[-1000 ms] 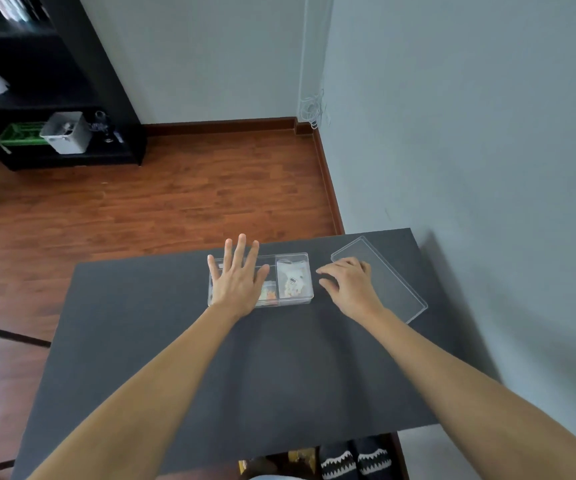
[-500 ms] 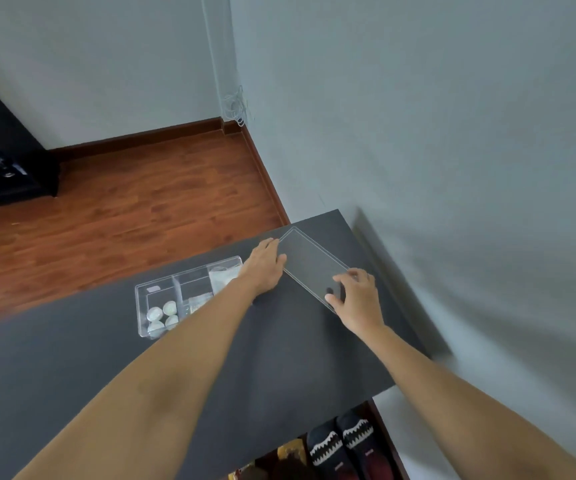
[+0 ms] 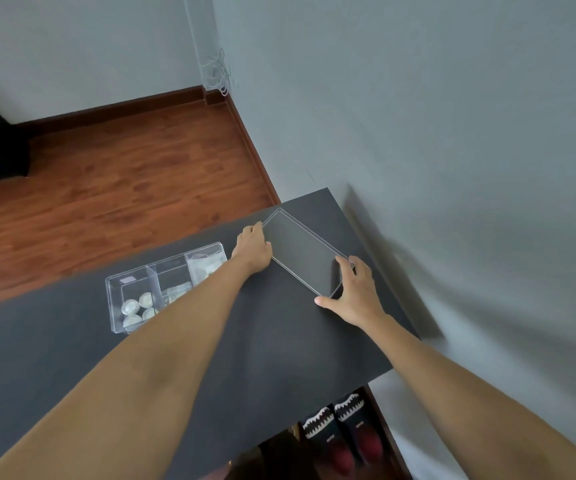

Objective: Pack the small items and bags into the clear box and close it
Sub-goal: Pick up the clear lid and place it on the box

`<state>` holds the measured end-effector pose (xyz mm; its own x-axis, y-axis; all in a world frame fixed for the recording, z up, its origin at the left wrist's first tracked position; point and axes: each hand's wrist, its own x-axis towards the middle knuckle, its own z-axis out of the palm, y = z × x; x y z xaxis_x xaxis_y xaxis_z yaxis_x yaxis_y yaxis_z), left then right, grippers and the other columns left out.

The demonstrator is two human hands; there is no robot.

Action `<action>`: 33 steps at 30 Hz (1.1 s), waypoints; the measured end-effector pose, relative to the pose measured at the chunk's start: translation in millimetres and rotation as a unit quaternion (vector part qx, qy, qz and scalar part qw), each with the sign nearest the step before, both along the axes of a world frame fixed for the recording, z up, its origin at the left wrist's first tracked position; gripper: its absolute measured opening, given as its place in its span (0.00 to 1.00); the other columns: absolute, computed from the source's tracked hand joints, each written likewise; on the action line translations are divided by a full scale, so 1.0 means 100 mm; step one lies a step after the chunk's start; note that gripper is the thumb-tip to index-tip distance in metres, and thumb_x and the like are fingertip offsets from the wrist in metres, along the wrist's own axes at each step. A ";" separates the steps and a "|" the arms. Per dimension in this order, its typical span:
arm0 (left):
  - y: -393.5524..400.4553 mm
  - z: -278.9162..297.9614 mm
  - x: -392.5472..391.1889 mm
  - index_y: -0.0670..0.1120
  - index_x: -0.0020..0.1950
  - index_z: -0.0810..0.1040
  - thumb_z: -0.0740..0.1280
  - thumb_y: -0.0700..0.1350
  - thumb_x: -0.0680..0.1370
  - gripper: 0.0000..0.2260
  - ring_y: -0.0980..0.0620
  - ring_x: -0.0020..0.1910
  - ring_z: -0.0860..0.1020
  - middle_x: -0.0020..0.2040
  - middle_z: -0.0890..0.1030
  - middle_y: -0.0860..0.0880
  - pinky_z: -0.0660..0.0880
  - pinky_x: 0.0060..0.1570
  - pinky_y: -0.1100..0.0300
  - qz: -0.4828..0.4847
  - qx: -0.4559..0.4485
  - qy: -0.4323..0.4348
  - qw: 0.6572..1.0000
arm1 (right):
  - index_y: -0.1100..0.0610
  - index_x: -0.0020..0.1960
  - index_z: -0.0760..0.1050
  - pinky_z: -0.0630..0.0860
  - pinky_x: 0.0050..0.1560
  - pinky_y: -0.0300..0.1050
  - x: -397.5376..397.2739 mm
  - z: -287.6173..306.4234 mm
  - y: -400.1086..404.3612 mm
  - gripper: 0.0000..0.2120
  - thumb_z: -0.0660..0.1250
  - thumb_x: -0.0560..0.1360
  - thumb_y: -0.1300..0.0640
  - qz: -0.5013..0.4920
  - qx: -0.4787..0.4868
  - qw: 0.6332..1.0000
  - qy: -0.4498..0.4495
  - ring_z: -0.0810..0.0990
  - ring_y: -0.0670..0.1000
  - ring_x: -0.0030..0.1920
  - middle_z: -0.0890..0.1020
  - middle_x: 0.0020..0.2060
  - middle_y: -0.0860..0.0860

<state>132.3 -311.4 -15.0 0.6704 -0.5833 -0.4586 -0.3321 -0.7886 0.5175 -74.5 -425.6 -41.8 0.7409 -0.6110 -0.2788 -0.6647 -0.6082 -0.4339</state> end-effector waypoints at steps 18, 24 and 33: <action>0.83 0.73 0.28 0.44 0.60 0.80 0.73 0.39 0.73 0.16 0.54 0.43 0.75 0.49 0.77 0.48 0.74 0.49 0.65 0.088 -0.238 -0.079 0.964 | 0.44 0.62 0.76 0.72 0.55 0.38 0.08 0.88 -0.01 0.25 0.70 0.67 0.38 -0.032 0.231 0.959 -0.160 0.79 0.48 0.56 0.80 0.54 0.41; 1.40 0.97 0.38 0.53 0.49 0.81 0.72 0.52 0.74 0.06 0.53 0.41 0.76 0.48 0.81 0.48 0.73 0.39 0.64 0.144 -0.250 -0.065 0.955 | 0.47 0.50 0.82 0.77 0.45 0.39 0.48 1.26 0.26 0.27 0.56 0.72 0.28 -0.048 0.226 0.947 -0.225 0.79 0.42 0.35 0.85 0.44 0.42; 2.20 1.08 0.41 0.51 0.48 0.81 0.69 0.56 0.75 0.10 0.58 0.29 0.78 0.34 0.84 0.51 0.74 0.34 0.62 0.274 -0.214 -0.093 0.933 | 0.52 0.57 0.70 0.75 0.31 0.38 1.07 1.36 0.87 0.09 0.54 0.82 0.51 0.028 0.187 0.967 -0.172 0.80 0.49 0.31 0.84 0.42 0.50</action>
